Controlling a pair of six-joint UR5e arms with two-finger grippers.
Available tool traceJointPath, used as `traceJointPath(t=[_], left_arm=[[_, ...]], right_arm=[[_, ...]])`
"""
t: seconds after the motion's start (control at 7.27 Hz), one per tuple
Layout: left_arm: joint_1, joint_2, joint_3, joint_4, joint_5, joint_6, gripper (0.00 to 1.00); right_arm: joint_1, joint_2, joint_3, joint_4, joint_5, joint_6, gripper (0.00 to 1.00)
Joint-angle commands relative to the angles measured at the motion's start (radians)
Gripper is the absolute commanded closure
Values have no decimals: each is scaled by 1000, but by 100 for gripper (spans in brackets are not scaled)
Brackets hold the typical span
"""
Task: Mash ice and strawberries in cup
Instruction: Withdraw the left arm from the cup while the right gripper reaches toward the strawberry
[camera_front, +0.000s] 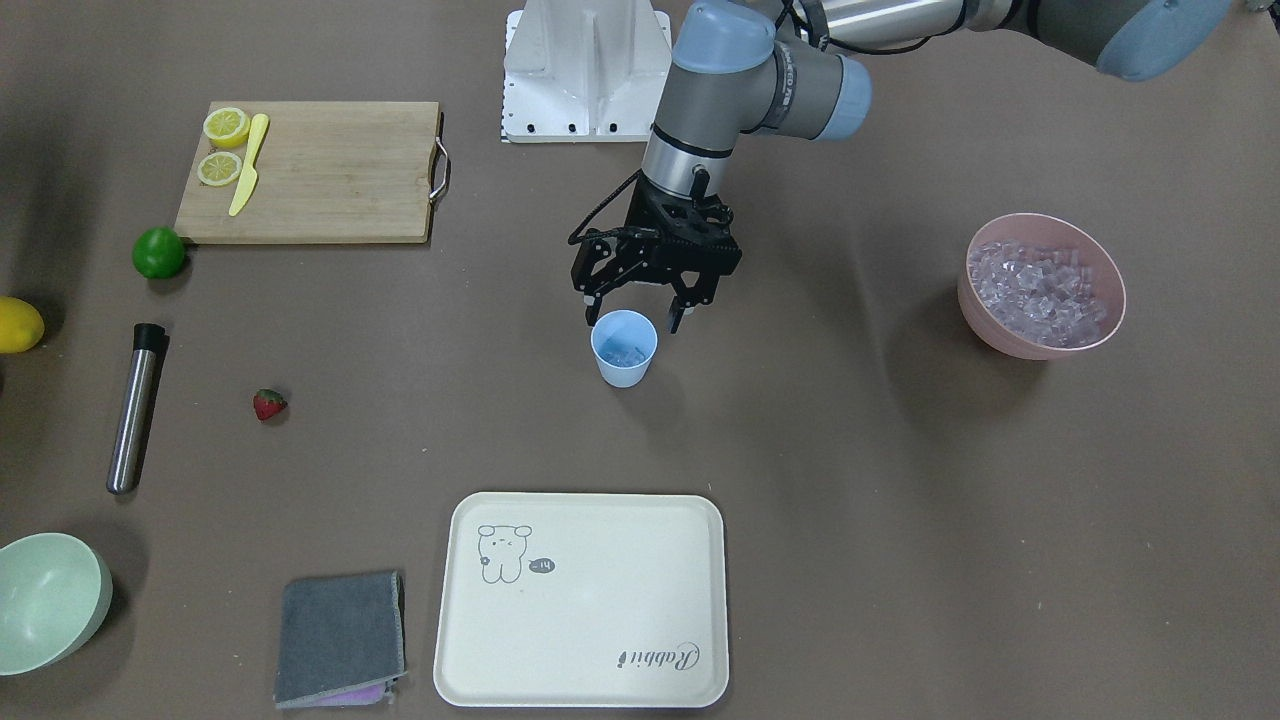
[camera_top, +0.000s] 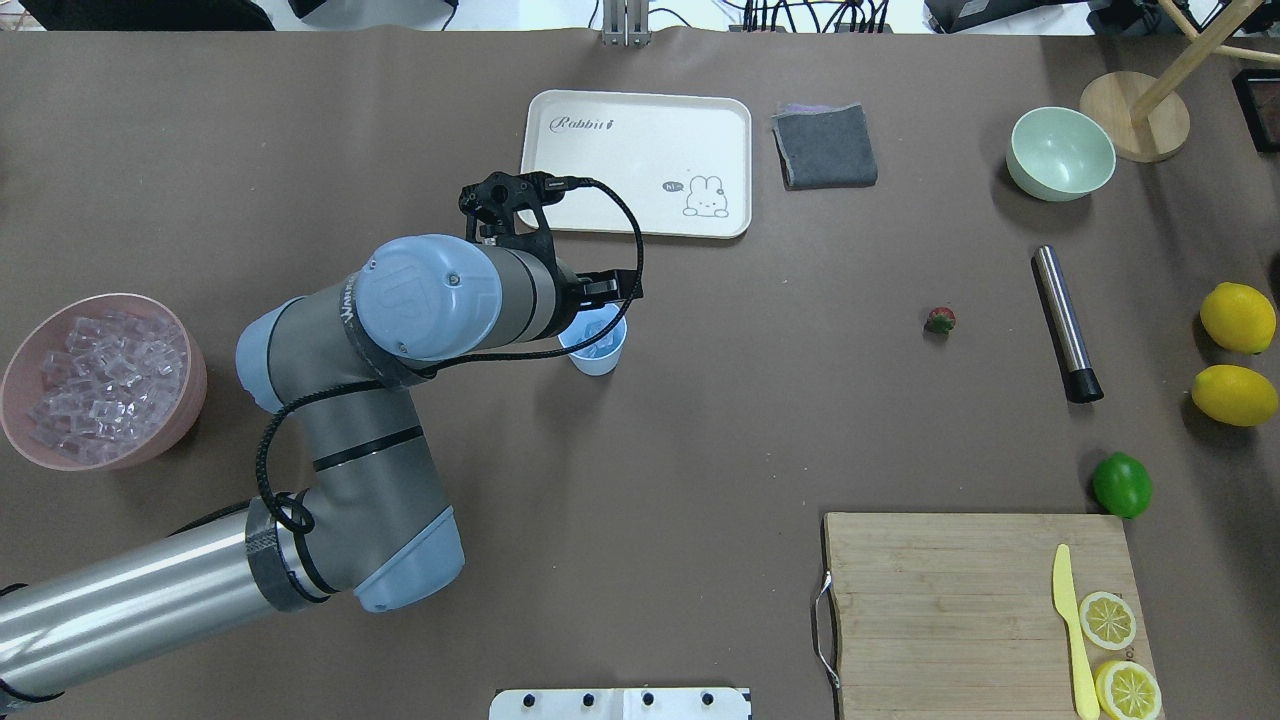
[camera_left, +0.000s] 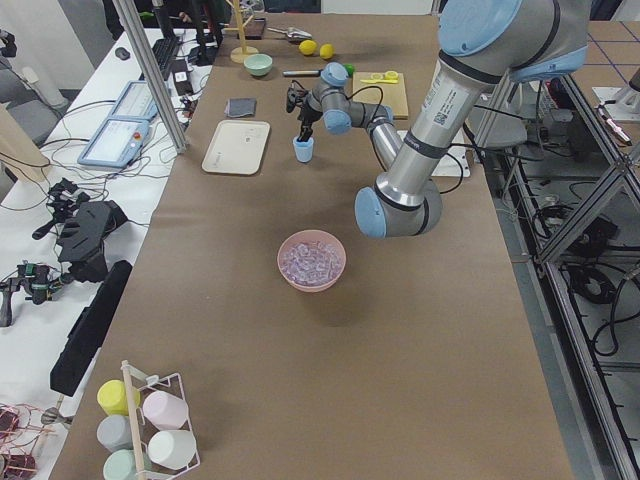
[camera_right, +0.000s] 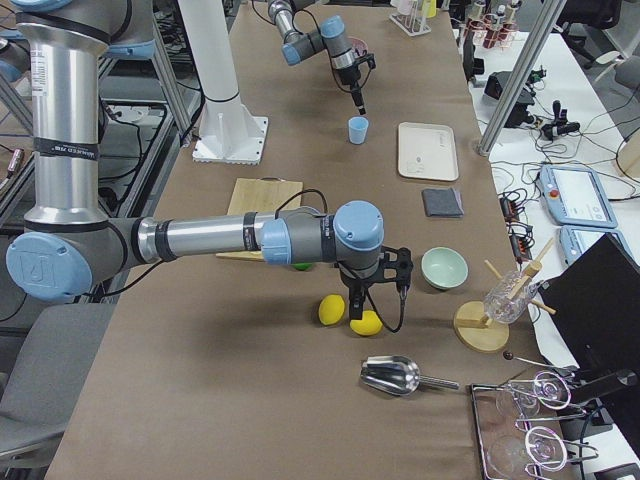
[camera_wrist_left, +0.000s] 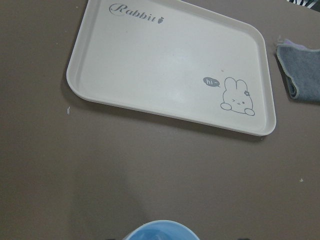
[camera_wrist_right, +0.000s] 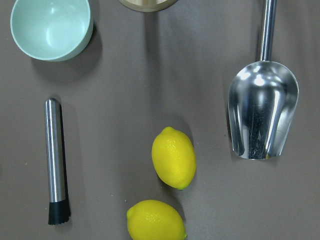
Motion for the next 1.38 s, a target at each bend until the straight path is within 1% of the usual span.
traceJointPath(t=[0.0,0.14,0.28,0.41,0.55,0.69,0.83,0.96,1.24], left_arm=[[-100,49,-155,190,-80,132,2],[-162,127,-203,189,-140,184,2],[-234,181,-236,192,-189,273,2],[-300,239,-254,189,-246,320,2],[-375,297,-276,183,-321,405,2],[-454,337,-279,180,-405,477,2],[-508,374,-286,177,-445,540,2],[-545,391,-287,172,-475,579,2],[-567,402,-291,165,-484,593,2]], right_arm=[[-108,92,-3,1,-11,81,0],[-172,161,-9,2,-34,159,0],[-231,210,-10,2,-46,170,0],[-297,247,-13,28,-113,172,0],[-362,257,-32,101,-155,254,0],[-433,277,-85,251,-186,416,0],[-517,299,-152,381,-244,540,0],[-579,307,-179,446,-284,584,0],[-659,309,-182,456,-327,643,0]])
